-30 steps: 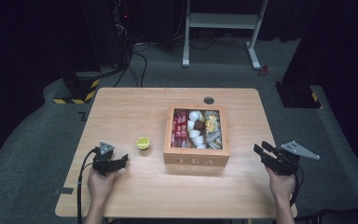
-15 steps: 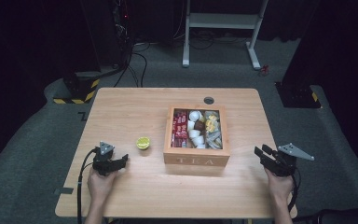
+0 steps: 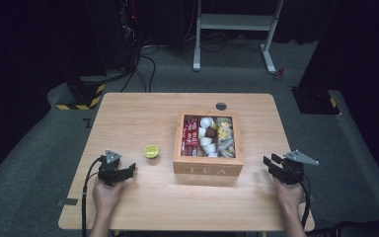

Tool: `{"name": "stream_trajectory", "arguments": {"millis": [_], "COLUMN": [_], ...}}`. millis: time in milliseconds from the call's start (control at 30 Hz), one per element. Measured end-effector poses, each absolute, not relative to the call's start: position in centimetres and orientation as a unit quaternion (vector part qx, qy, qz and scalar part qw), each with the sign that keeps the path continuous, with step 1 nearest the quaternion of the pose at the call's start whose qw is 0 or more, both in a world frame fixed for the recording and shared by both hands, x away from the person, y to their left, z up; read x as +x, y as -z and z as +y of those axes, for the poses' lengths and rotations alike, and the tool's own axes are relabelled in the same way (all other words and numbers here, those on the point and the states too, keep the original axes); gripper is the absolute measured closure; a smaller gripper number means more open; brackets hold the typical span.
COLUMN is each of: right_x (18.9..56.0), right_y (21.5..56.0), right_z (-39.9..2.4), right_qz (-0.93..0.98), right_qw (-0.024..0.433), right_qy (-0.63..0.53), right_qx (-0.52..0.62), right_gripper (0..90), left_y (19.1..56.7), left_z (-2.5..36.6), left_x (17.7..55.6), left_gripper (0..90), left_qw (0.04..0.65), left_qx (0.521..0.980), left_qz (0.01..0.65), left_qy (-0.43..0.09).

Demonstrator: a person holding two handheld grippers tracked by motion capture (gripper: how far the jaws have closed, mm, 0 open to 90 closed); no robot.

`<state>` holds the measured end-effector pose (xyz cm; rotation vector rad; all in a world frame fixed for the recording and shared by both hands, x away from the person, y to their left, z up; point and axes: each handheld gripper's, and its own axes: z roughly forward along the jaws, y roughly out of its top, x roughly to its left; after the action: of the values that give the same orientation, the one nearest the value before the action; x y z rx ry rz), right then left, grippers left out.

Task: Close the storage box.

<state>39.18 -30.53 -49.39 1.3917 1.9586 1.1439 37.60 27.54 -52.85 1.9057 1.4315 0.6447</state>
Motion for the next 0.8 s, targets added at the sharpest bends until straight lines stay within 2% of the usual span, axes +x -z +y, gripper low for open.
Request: {"name": "stream_trajectory", "arguments": {"millis": [800], "right_x": [40.8], "right_y": [51.6], "right_z": [-28.0], "right_qz": [0.754], "right_qw": [0.243], "right_qy": [-0.351], "right_qx": [0.499], "right_gripper": [57.2], "left_y": [52.8], "left_z": [27.5], "left_x": [37.6], "left_gripper": [28.9], "left_qw": [0.33], "left_qx": [0.729], "left_qz": [0.547], "left_qy": [-0.246]}}
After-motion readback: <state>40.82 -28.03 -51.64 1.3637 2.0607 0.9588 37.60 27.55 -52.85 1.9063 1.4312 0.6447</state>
